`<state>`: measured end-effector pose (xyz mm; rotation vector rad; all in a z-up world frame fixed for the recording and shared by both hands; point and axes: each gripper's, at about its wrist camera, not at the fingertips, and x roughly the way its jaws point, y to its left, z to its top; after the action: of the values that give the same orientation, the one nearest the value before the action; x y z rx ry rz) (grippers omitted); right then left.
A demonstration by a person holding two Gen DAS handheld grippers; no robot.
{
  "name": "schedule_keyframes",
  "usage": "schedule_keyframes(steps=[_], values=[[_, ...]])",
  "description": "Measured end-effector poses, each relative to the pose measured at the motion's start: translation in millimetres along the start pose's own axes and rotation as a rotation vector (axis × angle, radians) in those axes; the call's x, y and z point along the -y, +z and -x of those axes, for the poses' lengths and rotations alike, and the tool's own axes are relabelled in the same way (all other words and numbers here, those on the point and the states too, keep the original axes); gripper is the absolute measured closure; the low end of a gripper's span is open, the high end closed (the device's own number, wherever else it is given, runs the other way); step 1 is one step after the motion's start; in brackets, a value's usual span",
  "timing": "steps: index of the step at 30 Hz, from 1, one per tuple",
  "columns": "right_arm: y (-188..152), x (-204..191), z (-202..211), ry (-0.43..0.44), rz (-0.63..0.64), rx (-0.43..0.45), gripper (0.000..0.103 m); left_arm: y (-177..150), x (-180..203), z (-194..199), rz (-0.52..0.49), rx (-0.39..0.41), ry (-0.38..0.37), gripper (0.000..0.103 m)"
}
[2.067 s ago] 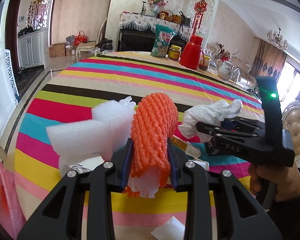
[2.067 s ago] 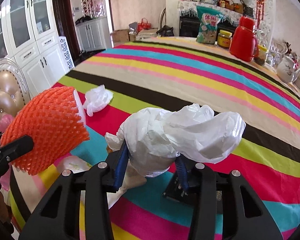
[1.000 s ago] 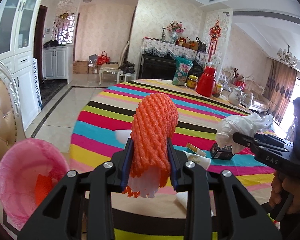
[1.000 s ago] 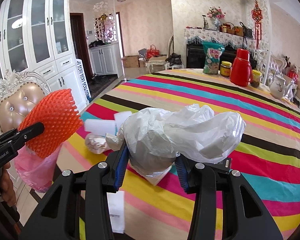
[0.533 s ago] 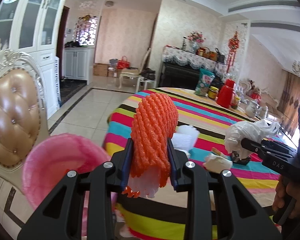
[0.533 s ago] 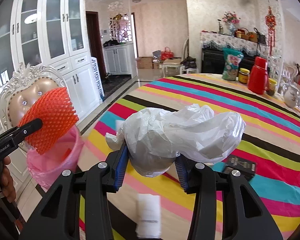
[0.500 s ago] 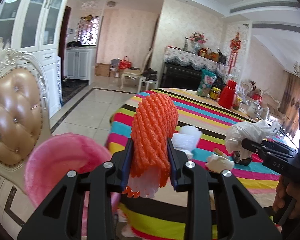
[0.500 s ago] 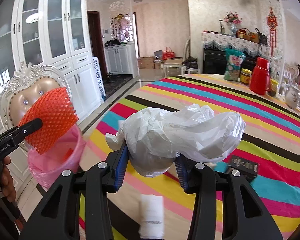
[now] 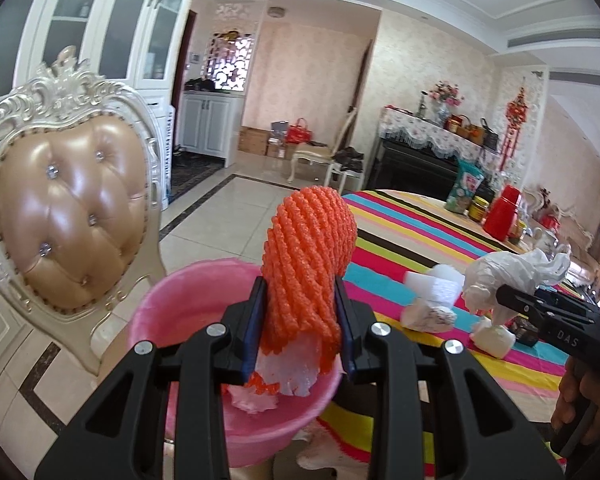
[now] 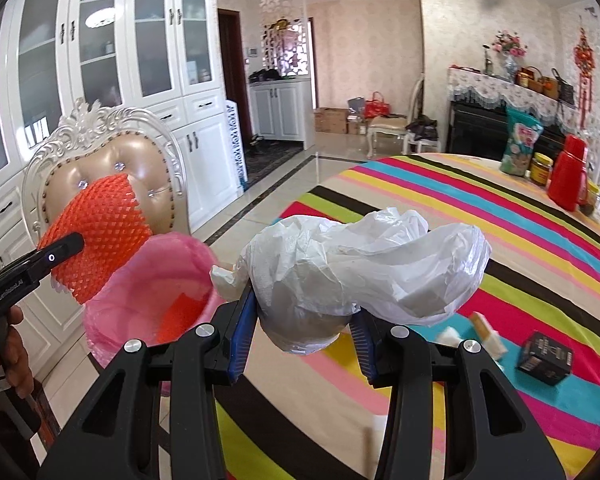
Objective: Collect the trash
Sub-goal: 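Carry the net and bag to the pink bin and release both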
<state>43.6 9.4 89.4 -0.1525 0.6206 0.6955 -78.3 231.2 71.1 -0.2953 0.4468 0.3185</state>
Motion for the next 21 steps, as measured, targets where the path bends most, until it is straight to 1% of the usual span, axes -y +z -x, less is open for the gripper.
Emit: schedule_keyframes(steps=[8,21], values=[[9.6,-43.3,-26.9,0.057,0.051,-0.021,0.061,-0.6,-32.3,-3.6,0.038,-0.005,0.043,0.071],[13.0,-93.7,-61.2,0.147,0.108,-0.056,0.06,-7.8,-62.6,-11.5,0.078,-0.022,0.085,0.07]])
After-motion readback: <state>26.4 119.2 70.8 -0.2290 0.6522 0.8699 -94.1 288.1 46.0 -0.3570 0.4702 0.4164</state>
